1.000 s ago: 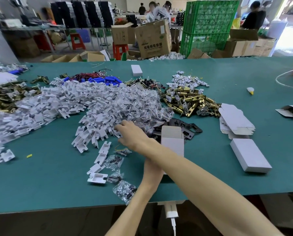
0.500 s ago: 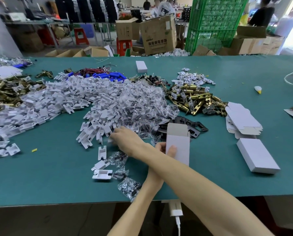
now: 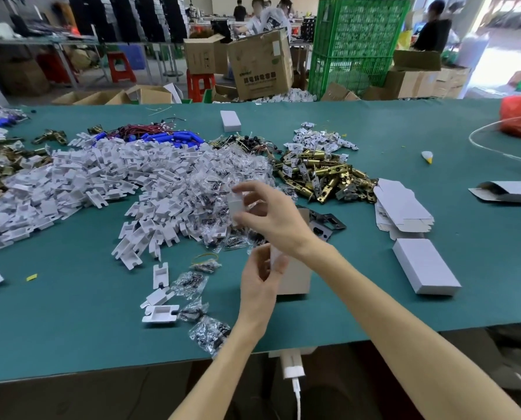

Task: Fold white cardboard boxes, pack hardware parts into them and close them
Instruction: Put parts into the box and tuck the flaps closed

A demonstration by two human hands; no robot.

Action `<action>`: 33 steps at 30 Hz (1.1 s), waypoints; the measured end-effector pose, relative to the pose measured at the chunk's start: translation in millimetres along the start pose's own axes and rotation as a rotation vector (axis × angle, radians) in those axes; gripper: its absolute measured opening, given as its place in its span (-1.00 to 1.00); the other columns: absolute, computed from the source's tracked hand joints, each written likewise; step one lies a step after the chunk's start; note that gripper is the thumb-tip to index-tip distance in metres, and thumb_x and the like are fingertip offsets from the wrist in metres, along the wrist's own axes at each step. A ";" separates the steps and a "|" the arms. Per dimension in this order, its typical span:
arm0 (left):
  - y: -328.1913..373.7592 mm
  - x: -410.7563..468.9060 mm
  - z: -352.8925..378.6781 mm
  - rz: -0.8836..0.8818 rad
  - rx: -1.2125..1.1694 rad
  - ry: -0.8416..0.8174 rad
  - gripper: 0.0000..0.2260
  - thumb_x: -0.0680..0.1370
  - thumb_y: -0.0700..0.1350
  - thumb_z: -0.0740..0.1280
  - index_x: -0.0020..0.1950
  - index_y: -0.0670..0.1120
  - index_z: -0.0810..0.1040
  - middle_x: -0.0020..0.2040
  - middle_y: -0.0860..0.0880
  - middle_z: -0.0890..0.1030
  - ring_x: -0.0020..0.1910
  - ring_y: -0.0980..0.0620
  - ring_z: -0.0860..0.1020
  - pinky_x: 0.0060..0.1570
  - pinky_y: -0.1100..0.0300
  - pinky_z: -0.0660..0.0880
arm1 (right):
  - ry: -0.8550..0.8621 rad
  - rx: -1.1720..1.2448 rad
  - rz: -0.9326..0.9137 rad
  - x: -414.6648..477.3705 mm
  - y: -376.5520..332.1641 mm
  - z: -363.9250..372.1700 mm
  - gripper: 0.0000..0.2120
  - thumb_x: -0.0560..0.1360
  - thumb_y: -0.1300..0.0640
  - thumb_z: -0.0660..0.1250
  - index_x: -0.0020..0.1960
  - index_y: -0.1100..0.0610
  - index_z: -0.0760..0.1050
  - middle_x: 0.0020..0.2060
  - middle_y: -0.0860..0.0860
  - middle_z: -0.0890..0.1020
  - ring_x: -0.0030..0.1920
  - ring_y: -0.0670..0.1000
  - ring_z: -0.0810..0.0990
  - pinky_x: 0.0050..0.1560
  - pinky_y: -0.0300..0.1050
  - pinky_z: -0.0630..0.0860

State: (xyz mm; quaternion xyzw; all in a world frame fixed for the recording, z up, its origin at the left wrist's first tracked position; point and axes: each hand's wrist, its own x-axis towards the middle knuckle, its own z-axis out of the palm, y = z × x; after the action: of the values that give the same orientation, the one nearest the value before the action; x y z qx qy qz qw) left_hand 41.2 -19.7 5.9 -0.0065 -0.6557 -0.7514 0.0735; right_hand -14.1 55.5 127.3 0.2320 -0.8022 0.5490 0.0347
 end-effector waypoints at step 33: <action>-3.5 1.4 -2.8 -0.201 -0.126 -0.058 -0.61 0.53 0.08 0.49 0.16 -0.20 0.60 0.07 -0.19 0.71 0.02 -0.09 0.68 0.04 -0.03 0.61 | -0.171 -0.708 0.200 -18.3 25.7 -77.8 -0.82 0.61 0.11 0.34 0.06 0.18 0.68 -0.15 -0.06 0.62 -0.11 -0.01 0.61 -0.11 -0.16 0.52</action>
State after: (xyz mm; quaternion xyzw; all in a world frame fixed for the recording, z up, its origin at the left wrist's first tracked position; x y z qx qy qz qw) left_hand 39.7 -22.2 2.2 0.0330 -0.6063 -0.7942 -0.0217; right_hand -23.9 138.9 130.1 0.1709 -0.9610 0.2171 -0.0081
